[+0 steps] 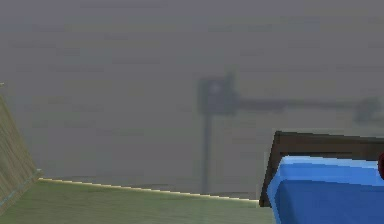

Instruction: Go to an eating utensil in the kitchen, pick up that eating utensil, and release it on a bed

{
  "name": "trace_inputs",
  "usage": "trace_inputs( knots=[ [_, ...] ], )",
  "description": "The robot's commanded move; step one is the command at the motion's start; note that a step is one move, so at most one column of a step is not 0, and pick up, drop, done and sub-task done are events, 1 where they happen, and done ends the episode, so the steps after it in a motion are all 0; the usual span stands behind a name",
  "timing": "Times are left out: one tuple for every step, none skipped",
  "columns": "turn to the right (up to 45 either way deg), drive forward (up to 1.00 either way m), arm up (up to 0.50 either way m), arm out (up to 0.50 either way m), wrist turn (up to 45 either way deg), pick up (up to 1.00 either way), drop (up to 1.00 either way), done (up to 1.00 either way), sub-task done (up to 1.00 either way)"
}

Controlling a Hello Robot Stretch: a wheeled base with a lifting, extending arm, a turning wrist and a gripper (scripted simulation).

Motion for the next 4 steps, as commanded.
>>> trace_inputs(
  knots=[
    [0.0, 0.0, -0.22, 0.0, 0.0, 0.0, 0.0, 0.0, 0.0],
    [0.0, 0.0, -0.32, 0.0, 0.0, 0.0, 0.0, 0.0, 0.0],
    [0.0, 0.0, 0.0, 0.0, 0.0, 0.0, 1.0, 0.0, 0.0],
    [0.0, 0.0, 0.1, 0.0, 0.0, 0.0, 0.0, 0.0, 0.0]
  ],
)
